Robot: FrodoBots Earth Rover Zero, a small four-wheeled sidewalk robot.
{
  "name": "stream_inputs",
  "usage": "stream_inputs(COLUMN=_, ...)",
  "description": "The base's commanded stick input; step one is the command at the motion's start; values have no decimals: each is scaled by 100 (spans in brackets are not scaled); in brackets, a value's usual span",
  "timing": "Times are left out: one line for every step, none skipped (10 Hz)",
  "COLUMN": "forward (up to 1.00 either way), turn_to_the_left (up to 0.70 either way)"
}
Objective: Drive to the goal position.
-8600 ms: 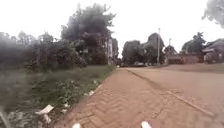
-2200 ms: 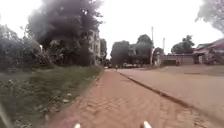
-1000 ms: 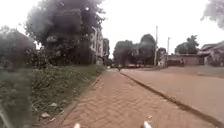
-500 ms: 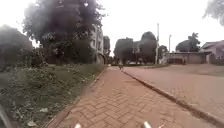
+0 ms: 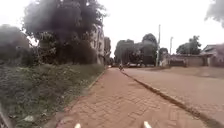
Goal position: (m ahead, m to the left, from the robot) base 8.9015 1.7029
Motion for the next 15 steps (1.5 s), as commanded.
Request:
stream_inputs(forward=50, turn_to_the_left=6)
stream_inputs(forward=50, turn_to_the_left=0)
stream_inputs(forward=50, turn_to_the_left=0)
stream_inputs(forward=50, turn_to_the_left=0)
stream_inputs(forward=50, turn_to_the_left=0)
stream_inputs(forward=50, turn_to_the_left=0)
stream_inputs(forward=50, turn_to_the_left=0)
stream_inputs(forward=50, turn_to_the_left=0)
stream_inputs(forward=50, turn_to_the_left=0)
stream_inputs(forward=50, turn_to_the_left=0)
stream_inputs(forward=50, turn_to_the_left=0)
stream_inputs(forward=50, turn_to_the_left=0)
stream_inputs(forward=50, turn_to_the_left=0)
stream_inputs(forward=50, turn_to_the_left=0)
stream_inputs(forward=50, turn_to_the_left=2)
